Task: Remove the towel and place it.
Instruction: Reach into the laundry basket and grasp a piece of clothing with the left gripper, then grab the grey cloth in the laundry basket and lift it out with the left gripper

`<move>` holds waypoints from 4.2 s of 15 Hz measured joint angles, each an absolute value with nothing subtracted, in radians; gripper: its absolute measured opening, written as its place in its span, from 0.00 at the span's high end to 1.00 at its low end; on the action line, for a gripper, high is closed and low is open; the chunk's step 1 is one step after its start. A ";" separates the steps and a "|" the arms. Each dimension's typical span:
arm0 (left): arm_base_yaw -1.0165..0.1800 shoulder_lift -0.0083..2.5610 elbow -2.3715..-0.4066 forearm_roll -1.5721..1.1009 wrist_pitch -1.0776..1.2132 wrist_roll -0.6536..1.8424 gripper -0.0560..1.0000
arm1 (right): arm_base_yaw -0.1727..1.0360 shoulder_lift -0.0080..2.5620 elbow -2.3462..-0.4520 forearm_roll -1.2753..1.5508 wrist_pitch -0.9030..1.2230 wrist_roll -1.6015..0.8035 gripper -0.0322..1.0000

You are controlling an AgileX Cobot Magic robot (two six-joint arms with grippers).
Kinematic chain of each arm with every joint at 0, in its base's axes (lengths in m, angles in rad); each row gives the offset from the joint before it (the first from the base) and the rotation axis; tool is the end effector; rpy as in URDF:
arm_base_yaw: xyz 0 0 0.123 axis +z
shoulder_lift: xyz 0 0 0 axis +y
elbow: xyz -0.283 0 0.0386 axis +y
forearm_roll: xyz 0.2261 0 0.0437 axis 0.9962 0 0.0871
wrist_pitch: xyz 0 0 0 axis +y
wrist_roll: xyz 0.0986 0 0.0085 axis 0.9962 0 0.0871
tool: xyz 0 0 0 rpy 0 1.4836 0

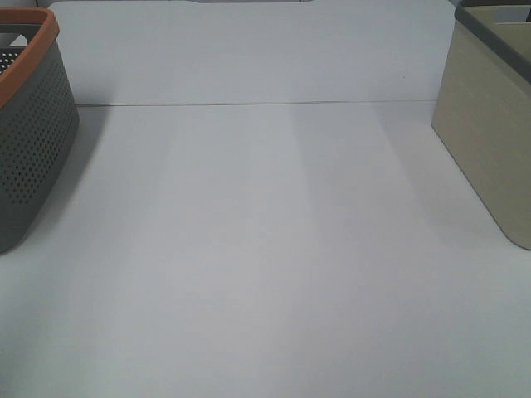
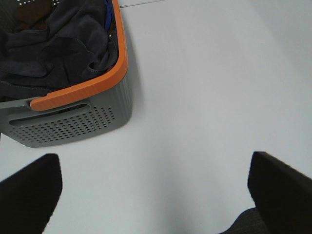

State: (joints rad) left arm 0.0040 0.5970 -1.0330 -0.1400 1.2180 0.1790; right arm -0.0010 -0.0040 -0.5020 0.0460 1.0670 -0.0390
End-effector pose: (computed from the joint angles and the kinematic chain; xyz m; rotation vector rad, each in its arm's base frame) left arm 0.0497 -0.0128 0.3864 0.2120 2.2464 -0.0768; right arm -0.0186 0.0040 0.2631 -0.0413 2.0435 0.0301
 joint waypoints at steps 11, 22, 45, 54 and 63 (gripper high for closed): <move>0.053 1.218 -1.553 0.042 1.219 0.294 0.02 | -0.001 -0.004 -0.502 0.046 1.067 -0.039 0.24; 0.272 1.603 -1.583 0.063 1.035 0.752 0.02 | -0.001 -0.004 -0.502 0.046 1.067 -0.039 0.24; 0.191 2.149 -1.583 0.087 0.535 1.191 0.57 | -0.001 -0.004 -0.502 0.046 1.067 -0.039 0.24; 0.191 2.150 -1.583 0.086 0.538 1.137 0.93 | -0.001 -0.004 -0.502 0.046 1.067 -0.039 0.24; 0.191 1.768 -1.583 0.042 0.860 1.085 0.95 | -0.001 -0.004 -0.502 0.046 1.067 -0.039 0.24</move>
